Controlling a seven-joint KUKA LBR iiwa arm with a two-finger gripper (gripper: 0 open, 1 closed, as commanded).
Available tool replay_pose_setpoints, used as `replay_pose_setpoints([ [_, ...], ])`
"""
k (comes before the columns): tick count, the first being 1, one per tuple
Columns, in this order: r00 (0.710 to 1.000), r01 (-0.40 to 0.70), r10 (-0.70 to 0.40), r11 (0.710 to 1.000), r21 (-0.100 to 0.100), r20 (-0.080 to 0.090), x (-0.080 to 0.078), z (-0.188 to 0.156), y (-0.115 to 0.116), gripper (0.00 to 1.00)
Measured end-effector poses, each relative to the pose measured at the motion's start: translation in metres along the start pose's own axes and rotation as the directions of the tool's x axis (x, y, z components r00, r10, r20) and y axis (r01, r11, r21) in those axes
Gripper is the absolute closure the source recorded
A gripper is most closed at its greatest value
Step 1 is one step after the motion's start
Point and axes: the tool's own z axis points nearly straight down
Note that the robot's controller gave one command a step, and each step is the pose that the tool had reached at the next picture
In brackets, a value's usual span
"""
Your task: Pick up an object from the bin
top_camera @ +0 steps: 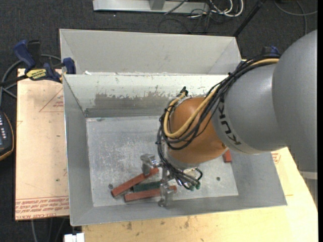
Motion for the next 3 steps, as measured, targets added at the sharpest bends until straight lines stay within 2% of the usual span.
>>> replay_pose_setpoints([
  [1,0.985,0.17,-0.17,0.985,-0.001,-0.003,-0.01,-0.01,-0.002,0.0],
  [2,0.957,0.291,-0.291,0.957,0.001,0.005,-0.014,0.031,-0.007,0.0],
  [3,0.958,0.288,-0.288,0.958,0.0,0.001,-0.016,0.03,-0.007,0.0],
])
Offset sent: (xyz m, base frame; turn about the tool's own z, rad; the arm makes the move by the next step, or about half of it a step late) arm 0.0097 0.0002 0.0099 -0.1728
